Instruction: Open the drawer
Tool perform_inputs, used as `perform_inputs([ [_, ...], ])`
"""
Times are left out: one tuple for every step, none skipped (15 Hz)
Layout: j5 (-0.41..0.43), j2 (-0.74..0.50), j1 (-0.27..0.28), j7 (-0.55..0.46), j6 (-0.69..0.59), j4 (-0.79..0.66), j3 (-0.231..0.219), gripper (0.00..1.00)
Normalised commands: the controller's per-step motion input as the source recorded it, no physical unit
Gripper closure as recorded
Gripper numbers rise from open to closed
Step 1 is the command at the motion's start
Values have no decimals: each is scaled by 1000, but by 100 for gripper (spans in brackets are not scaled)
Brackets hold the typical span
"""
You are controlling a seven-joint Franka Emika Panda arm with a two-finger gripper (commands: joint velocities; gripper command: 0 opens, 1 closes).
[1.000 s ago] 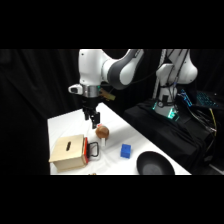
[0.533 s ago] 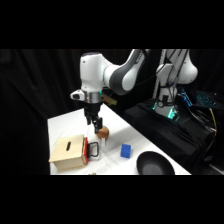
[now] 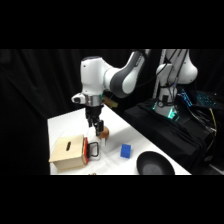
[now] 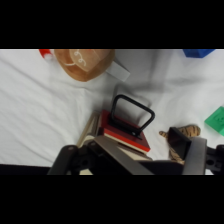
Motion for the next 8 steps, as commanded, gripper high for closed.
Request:
perform_inputs([
  [98, 99, -29, -24, 158, 65, 29, 0],
  [101, 110, -36, -48, 147, 80, 36, 0],
  [101, 112, -42, -64, 138, 89, 40, 0],
  [107, 114, -52, -94, 118, 99, 50, 0],
  [118, 101, -61, -107, 106, 99, 57, 0],
  [127, 85, -69, -120, 84, 102, 64, 0],
  [121, 71, -70, -124, 75, 98, 65, 0],
  [112, 64, -66, -130, 67, 97, 66, 0],
])
